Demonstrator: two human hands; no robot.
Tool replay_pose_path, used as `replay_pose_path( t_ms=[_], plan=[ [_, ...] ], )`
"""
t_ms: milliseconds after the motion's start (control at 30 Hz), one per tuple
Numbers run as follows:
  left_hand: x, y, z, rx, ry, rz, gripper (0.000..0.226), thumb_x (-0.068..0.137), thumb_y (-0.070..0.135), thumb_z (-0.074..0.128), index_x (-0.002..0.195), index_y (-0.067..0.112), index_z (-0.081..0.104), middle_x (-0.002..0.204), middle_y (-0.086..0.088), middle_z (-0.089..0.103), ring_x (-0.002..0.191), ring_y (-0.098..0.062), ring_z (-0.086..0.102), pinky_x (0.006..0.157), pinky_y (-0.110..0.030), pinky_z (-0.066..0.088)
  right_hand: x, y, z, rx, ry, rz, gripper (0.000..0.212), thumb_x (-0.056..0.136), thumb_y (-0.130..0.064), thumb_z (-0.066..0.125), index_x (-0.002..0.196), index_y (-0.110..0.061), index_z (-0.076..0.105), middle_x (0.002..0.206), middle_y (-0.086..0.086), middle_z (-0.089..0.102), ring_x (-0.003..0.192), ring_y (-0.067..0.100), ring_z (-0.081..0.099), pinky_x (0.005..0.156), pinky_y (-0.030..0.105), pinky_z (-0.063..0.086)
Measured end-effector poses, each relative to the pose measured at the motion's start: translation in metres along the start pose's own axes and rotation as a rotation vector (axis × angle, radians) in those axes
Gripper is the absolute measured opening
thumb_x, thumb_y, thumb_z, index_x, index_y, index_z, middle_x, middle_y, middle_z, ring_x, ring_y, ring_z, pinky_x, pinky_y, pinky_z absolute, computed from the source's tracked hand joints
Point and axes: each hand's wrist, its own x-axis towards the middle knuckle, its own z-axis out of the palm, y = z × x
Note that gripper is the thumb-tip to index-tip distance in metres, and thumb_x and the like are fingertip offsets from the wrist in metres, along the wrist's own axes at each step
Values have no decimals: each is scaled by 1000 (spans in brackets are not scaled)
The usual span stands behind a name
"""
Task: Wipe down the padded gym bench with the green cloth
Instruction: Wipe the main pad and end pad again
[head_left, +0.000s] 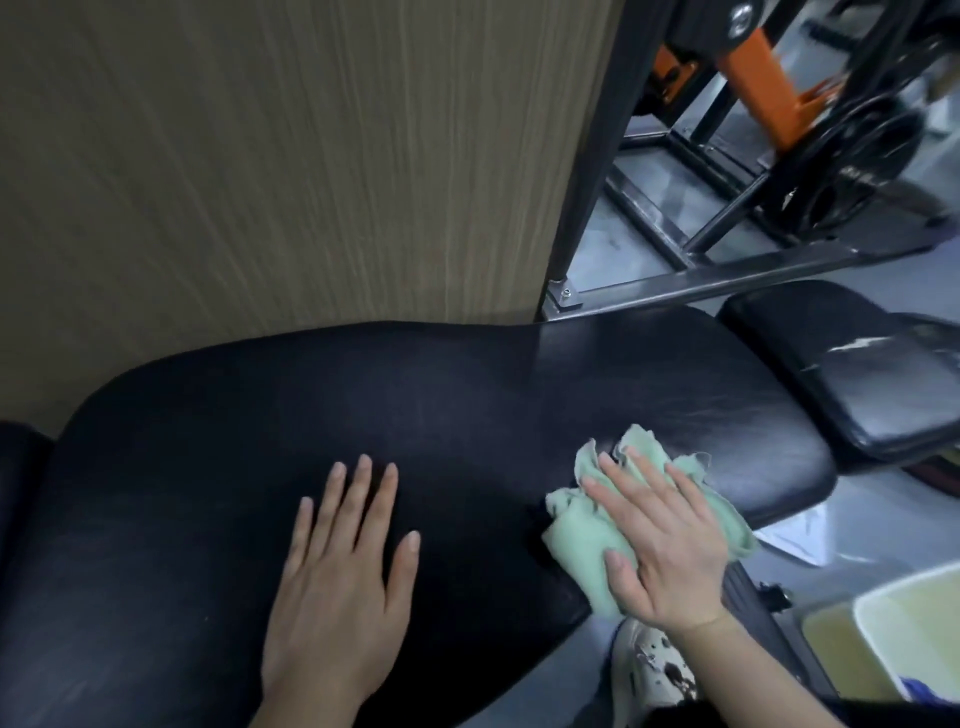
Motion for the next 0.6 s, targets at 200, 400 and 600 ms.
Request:
replay_pose_path(
  t_ms=[200, 400, 600],
  plan=[
    [0, 0, -2, 2, -17, -4, 62, 99, 55, 9, 151, 25, 19, 158, -2, 18, 147, -13, 4, 117, -33, -1, 6, -67, 13, 105, 261, 719, 58, 99, -42, 16, 109, -29, 72, 131, -14, 53, 131, 16, 43, 110, 44, 19],
    [1, -2, -4, -4, -31, 14, 63, 99, 55, 9, 151, 23, 20, 157, -2, 21, 147, -13, 7, 117, -32, 1, -8, -75, 10, 229, 50, 70, 50, 96, -49, 26, 112, -33, 70, 131, -14, 59, 128, 16, 50, 102, 42, 33],
    [1, 0, -5, -26, -19, 24, 62, 99, 54, 12, 151, 22, 24, 156, -3, 24, 146, -16, 10, 117, -29, 1, -2, 21, 1, 61, 36, -39, 50, 95, -47, 30, 118, -24, 67, 131, -5, 58, 127, 19, 51, 93, 41, 42]
  ],
)
